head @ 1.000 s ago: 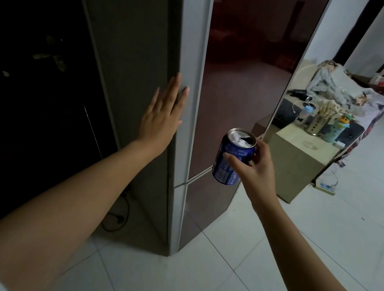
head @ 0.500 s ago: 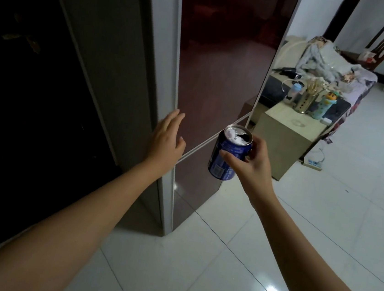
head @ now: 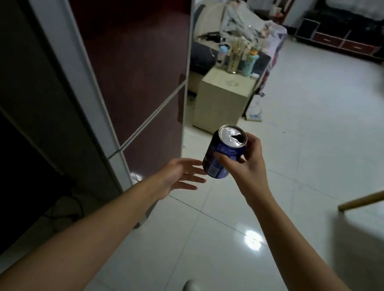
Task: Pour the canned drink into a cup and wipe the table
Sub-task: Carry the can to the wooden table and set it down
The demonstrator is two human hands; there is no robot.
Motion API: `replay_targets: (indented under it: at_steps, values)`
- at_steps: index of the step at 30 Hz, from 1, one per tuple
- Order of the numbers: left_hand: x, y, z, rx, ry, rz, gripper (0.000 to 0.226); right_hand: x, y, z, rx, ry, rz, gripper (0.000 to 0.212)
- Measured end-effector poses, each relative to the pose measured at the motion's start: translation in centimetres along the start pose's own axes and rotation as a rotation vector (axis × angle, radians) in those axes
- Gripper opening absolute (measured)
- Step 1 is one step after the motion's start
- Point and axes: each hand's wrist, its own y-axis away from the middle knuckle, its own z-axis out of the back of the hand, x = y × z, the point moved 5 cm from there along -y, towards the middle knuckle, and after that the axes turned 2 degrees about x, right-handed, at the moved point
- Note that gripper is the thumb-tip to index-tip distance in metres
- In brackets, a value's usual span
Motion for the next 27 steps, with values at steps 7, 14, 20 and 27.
replay_targets:
  at_steps: [7,14,20,27]
  values:
    - [2.4,1.5,-6.9,0.326,-0.127,0.064,0.025,-1.5,8.0,5.3,-0.283,0.025,-0.088,0.061]
    - [6.7,4.6,-14.0,0.6,-0.28,0.141,0.039,-2.1,18.0,9.7,-0.536,0.052,-0.187,0.065]
    - [10.2,8.5,-21.3,0.796,-0.413,0.192,0.042,-2.3,27.1,13.9,-0.728,0.102,-0.281,0.067]
    - [14.7,15.2,-29.2,1.016,-0.562,0.207,0.038,-1.5,39.0,17.5,-0.943,0.111,-0.343,0.064]
